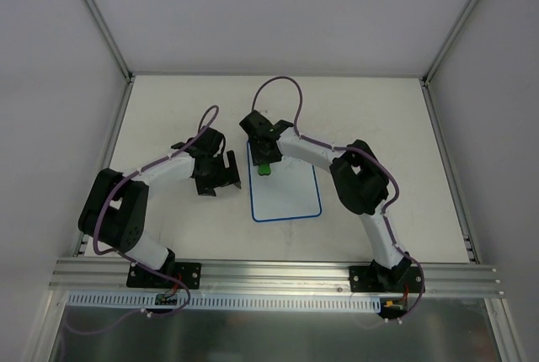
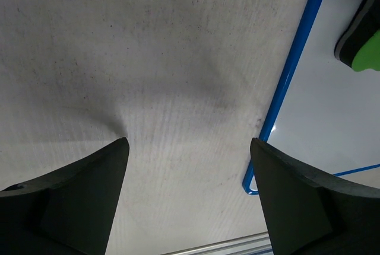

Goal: Erase the whiteboard

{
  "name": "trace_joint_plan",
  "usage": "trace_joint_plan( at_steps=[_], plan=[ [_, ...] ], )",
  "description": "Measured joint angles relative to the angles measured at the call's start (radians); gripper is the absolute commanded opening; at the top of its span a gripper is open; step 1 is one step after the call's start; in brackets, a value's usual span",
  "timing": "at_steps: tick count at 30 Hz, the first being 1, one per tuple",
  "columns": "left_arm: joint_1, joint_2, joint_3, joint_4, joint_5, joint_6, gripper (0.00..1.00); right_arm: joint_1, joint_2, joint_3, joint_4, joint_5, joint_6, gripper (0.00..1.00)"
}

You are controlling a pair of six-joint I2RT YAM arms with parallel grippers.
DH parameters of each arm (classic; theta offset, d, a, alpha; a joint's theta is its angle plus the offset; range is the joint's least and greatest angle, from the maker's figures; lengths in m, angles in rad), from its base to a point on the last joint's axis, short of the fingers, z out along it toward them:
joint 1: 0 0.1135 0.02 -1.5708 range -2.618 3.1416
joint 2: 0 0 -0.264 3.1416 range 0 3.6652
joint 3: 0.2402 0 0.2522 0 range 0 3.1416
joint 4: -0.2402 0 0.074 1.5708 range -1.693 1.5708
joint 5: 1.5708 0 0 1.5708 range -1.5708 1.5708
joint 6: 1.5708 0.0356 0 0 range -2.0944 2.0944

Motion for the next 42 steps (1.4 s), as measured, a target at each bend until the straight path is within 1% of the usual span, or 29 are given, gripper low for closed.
trace_joint_plan(
  at_steps=[3,4,6,7,10,12,16,18,22,27,32,42],
  plan=[
    [-0.006,0.019,0.0,0.006,0.0,-0.008,0.82,0.0,0.0,0.0,0.0,0.003,0.0,0.36],
    [-0.006,0.024,0.0,0.009,0.0,-0.008,0.8,0.0,0.0,0.0,0.0,0.003,0.0,0.3],
    [-0.012,0.031,0.0,0.014,0.0,-0.01,0.78,0.0,0.0,0.0,0.0,0.005,0.0,0.23],
    [-0.015,0.036,0.002,0.017,0.002,-0.01,0.77,-0.001,0.0,0.0,0.0,0.005,0.001,0.17],
    [-0.03,0.055,0.019,0.021,0.002,-0.013,0.74,-0.003,-0.003,-0.01,0.008,0.005,-0.001,0.08],
    [-0.056,0.076,0.04,0.023,0.002,-0.014,0.71,-0.007,-0.011,-0.023,0.018,0.005,-0.004,0.06],
    [-0.107,0.12,0.084,0.026,0.001,-0.019,0.65,-0.021,-0.027,-0.046,0.018,0.005,-0.019,0.03],
    [-0.129,0.147,0.109,0.029,-0.001,-0.024,0.56,-0.027,-0.032,-0.053,0.019,0.004,-0.027,0.02],
    [-0.151,0.187,0.146,0.039,-0.003,-0.039,0.53,-0.032,-0.035,-0.057,0.018,0.002,-0.031,0.0],
    [-0.162,0.196,0.154,0.047,-0.007,-0.065,0.53,-0.032,-0.043,-0.067,0.019,0.0,-0.03,0.0],
    [-0.168,0.194,0.154,0.048,-0.015,-0.072,0.53,-0.045,-0.088,-0.108,0.008,0.002,-0.036,0.0],
    [-0.169,0.223,0.186,0.048,-0.015,-0.088,0.53,-0.151,-0.253,-0.208,0.037,-0.016,-0.14,0.0]
  ],
)
